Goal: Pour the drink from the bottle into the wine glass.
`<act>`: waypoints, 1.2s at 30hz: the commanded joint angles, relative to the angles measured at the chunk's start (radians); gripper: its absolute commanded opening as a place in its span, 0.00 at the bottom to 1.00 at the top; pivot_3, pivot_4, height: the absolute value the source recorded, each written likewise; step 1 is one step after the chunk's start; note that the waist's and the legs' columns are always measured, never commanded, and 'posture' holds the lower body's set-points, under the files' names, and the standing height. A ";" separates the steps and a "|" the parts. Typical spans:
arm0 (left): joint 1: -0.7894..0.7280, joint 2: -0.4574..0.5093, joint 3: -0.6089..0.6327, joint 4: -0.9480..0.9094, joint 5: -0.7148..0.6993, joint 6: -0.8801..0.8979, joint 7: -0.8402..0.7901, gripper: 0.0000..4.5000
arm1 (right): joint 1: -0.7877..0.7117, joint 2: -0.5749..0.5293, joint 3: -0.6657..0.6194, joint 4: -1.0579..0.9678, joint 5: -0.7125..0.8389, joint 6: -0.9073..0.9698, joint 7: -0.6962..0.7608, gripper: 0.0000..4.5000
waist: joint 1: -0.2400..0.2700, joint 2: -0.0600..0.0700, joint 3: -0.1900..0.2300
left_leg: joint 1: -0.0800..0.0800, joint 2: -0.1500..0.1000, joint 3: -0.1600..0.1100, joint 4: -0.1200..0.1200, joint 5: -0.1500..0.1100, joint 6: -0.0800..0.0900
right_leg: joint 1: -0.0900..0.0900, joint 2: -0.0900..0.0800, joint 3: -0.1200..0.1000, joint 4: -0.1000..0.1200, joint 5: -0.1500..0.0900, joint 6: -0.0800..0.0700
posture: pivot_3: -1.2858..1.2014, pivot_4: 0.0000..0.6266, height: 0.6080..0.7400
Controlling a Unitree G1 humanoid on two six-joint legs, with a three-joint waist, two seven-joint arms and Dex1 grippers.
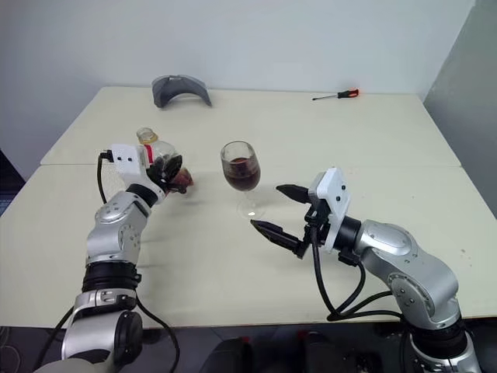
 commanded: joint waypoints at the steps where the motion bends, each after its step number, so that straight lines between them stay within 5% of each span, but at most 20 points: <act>1: 0.007 0.015 -0.009 -0.068 0.016 -0.005 0.025 0.23 | -0.013 -0.001 -0.016 -0.030 0.006 -0.017 -0.008 1.00 | 0.000 0.000 0.000 | 0.000 0.000 0.000 0.000 0.000 0.000 | 0.000 0.000 0.000 0.000 0.000 0.000 | 0.52 0.24 1.00; 10: 0.051 0.056 -0.021 -0.085 0.050 -0.021 0.041 0.23 | -0.022 0.000 -0.003 -0.038 0.004 -0.012 -0.017 1.00 | 0.001 0.000 0.000 | 0.000 0.000 0.000 -0.001 0.000 0.000 | 0.000 0.000 0.000 0.000 0.000 0.000 | 0.52 0.24 1.00; 21: 0.058 0.034 -0.024 -0.137 0.034 0.031 0.054 0.99 | -0.038 -0.004 0.007 -0.019 -0.011 -0.013 -0.011 1.00 | 0.001 0.000 0.000 | 0.001 0.000 0.000 -0.001 0.000 0.000 | 0.001 0.000 0.000 -0.001 0.000 0.000 | 0.52 0.24 1.00; 36: 0.171 0.048 0.031 -0.419 -0.032 0.261 0.101 0.99 | -0.027 -0.001 0.010 -0.017 -0.020 -0.024 -0.012 1.00 | 0.001 0.000 0.000 | 0.001 0.000 0.000 -0.001 -0.001 0.001 | 0.001 0.000 0.000 -0.002 0.000 0.000 | 0.52 0.24 1.00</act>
